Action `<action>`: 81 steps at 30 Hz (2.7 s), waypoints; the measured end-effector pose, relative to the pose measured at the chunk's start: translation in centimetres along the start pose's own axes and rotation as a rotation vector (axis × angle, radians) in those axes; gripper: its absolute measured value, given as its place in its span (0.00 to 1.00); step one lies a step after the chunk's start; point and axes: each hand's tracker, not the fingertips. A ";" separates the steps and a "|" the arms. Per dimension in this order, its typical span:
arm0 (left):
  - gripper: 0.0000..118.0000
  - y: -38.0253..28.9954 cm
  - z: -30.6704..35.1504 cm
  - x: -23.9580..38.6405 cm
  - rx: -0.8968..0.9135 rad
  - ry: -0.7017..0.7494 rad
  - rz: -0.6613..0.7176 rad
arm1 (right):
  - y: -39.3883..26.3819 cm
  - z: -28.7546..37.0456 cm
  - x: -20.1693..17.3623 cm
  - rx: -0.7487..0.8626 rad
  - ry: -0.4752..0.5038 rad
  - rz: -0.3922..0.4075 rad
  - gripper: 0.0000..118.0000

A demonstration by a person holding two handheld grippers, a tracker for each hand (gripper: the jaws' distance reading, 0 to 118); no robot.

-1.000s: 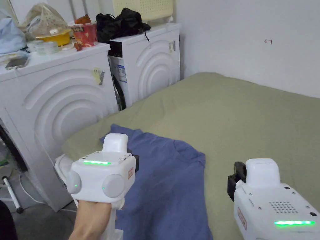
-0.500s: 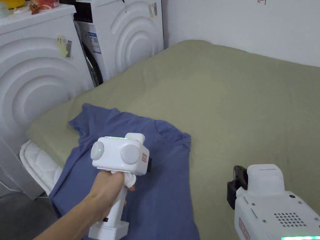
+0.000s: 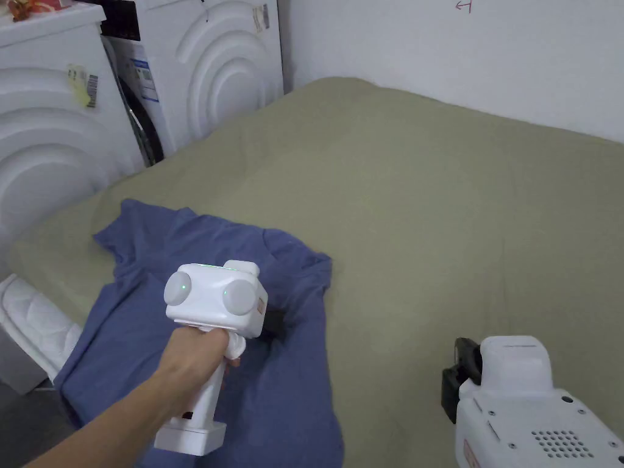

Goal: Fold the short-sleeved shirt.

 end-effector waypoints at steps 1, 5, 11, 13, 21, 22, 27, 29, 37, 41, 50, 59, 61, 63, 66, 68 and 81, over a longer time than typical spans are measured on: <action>0.00 -0.2 2.4 0.9 0.033 0.057 -0.012 | 0.0 0.6 0.7 -0.002 -0.016 -0.009 0.00; 0.00 -0.6 5.6 1.3 0.062 0.086 -0.040 | 0.1 4.0 4.4 0.007 -0.073 -0.067 0.00; 0.00 -1.3 16.4 7.6 0.203 -0.065 -0.070 | 0.2 9.6 9.9 0.052 -0.192 -0.105 0.00; 0.00 -1.1 19.2 11.3 0.219 -0.123 -0.126 | 0.1 11.9 11.6 0.077 -0.236 -0.096 0.00; 0.00 -1.0 26.4 27.9 0.286 -0.442 -0.350 | -0.6 19.9 18.8 0.120 -0.418 -0.134 0.00; 0.00 -1.2 27.0 30.2 0.288 -0.480 -0.370 | -0.8 21.0 20.0 0.123 -0.449 -0.139 0.00; 0.00 -1.9 28.2 41.8 0.282 -0.647 -0.501 | -1.7 24.9 24.8 0.123 -0.579 -0.184 0.00; 0.00 -2.9 28.4 46.2 0.258 -0.724 -0.527 | -2.2 26.3 27.0 0.109 -0.622 -0.191 0.00; 0.00 -8.0 25.6 56.5 0.152 -0.838 -0.626 | -5.4 27.4 32.2 0.066 -0.723 -0.266 0.00; 0.00 -10.2 20.0 59.0 0.070 -0.738 -0.683 | -7.2 25.8 33.2 0.028 -0.722 -0.284 0.00; 0.00 -11.7 16.1 58.9 0.023 -0.658 -0.699 | -8.9 23.8 33.5 -0.023 -0.698 -0.303 0.00; 0.88 -11.9 20.2 52.9 0.241 -0.677 -0.633 | -7.6 24.9 31.4 0.005 -0.681 -0.276 0.00; 0.66 -11.9 22.4 48.9 0.357 -0.669 -0.575 | -7.3 25.3 30.6 0.016 -0.670 -0.279 0.00; 0.00 -12.4 24.8 44.7 0.463 -0.636 -0.515 | -7.0 25.8 29.7 0.032 -0.659 -0.277 0.00; 0.00 -13.4 27.4 37.4 0.571 -0.548 -0.436 | -6.4 26.2 27.9 0.060 -0.635 -0.271 0.00; 0.00 -14.4 28.5 32.5 0.574 -0.562 -0.391 | -6.1 26.4 26.6 0.077 -0.613 -0.271 0.00; 0.00 -17.2 30.6 16.3 0.586 -0.388 -0.210 | -6.7 26.4 21.0 0.099 -0.554 -0.221 0.00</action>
